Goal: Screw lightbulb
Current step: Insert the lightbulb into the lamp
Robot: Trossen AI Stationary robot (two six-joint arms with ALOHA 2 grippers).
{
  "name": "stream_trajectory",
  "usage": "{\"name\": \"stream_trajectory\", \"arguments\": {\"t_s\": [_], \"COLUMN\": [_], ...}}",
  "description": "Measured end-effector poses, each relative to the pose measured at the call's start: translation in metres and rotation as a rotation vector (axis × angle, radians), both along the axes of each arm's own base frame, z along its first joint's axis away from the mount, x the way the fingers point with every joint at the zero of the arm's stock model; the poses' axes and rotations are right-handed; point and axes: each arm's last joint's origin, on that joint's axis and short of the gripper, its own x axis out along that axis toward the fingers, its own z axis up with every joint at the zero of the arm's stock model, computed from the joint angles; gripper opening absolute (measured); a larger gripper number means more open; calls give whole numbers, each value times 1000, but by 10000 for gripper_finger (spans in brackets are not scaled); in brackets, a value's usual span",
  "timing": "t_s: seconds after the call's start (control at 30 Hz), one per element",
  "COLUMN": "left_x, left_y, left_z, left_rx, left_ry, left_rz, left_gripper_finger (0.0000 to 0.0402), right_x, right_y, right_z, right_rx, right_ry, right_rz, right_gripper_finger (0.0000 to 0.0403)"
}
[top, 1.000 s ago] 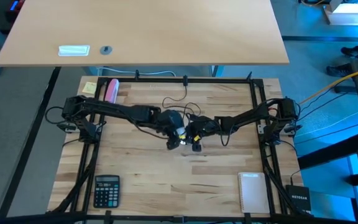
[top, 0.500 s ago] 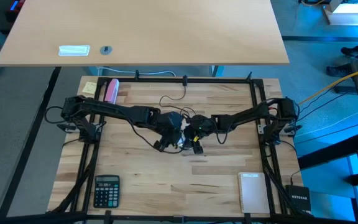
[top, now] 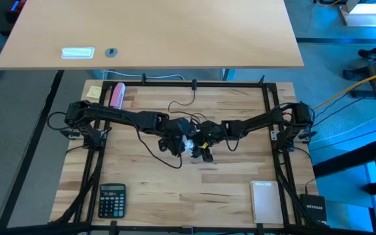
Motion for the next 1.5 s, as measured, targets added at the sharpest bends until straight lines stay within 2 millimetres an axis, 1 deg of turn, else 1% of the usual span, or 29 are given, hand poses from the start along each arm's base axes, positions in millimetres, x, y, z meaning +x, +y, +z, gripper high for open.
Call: {"name": "stream_trajectory", "arguments": {"t_s": [0.2,0.3,0.37,0.6,0.7,0.73,0.83,0.93,1.03,1.13,1.23,1.5], "left_x": [-1,-1,-1,-2,-6,-9,-17,-29,-41,-53,-59,-60], "left_y": [-3,-6,-7,-11,-13,-14,-14,-12,-11,-11,-10,-18], "left_z": [0,0,0,-1,5,10,27,51,68,80,88,88], "left_rx": [-43,-17,6,57,53,36,-47,-175,-381,-588,-729,-972], "left_ry": [9,9,8,8,5,-11,-71,-167,-241,-282,-309,-307], "left_rz": [44,16,12,44,43,62,158,305,531,748,883,1121], "left_gripper_finger": [265,268,280,345,357,358,360,360,360,360,360,361], "right_x": [2,3,3,3,4,4,5,4,4,4,4,4], "right_y": [0,0,0,-1,-1,-1,-2,-2,-3,-4,-4,-4], "right_z": [3,4,4,4,6,7,8,5,5,5,5,5], "right_rx": [-1,-7,-7,-7,-8,-13,-31,-44,-65,-81,-92,-109], "right_ry": [0,1,2,0,-14,-22,-29,-5,-9,-5,-7,-9], "right_rz": [-1,-7,-7,-8,-9,-13,-34,-48,-73,-91,-104,-95], "right_gripper_finger": [180,180,180,180,180,180,180,180,180,180,180,180]}}
